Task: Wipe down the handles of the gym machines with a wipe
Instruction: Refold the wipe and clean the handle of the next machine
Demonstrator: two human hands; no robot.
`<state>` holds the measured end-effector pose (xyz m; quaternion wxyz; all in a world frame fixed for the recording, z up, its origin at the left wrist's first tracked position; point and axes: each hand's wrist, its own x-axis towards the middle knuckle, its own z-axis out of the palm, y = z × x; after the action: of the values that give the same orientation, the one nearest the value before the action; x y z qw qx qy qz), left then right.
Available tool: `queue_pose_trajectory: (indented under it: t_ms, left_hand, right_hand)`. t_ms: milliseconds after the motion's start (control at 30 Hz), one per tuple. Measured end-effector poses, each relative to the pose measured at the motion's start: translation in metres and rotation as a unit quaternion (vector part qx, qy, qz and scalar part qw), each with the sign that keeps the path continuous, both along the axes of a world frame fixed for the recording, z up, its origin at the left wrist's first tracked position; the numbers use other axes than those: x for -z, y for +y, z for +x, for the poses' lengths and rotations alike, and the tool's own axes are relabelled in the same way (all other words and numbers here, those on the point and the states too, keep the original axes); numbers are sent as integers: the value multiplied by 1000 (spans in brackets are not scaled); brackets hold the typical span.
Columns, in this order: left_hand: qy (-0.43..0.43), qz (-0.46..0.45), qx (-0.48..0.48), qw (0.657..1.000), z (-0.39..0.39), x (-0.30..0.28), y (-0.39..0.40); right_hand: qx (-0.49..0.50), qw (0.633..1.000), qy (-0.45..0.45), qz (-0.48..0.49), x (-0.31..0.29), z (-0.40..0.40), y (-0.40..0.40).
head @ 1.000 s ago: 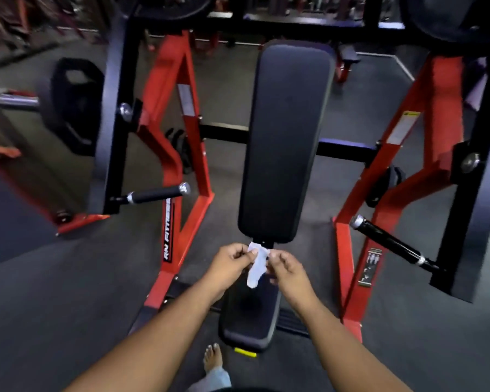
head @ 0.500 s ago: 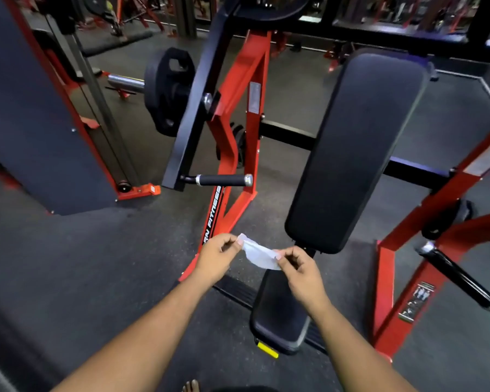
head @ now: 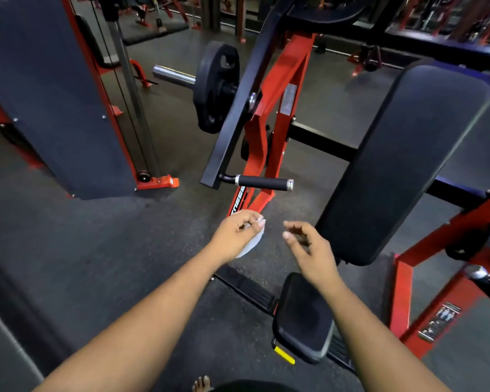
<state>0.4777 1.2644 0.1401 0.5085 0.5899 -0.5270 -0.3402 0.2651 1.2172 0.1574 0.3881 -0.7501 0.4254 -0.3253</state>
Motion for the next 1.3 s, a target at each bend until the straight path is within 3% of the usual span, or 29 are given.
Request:
queue_pose_trajectory:
  t_ms: [133,533,733,867,1033,1300]
  left_hand:
    - [42,19,36,998,3,-15,-3]
    - [53,44,16,997,16,-18,1]
    - [-25,34,-48,998,19,-9,0]
    - [-1,36,9,999,12,-16,3]
    - [21,24,39,999,8,-21,6]
    - [32,39,-15,999,9,-21,12]
  right_hand:
    - [-93,994,56,33,3,21,2]
    - [-36,998,-26,34,-9,21,-9]
    - [-45,999,14,-21,-7,14,-11]
    - [-107,994,9,-21,-9,16,-6]
    - [-163,982,84,-48,-13,24,-9]
    - [-104,993,42,-30,-15,15,-2]
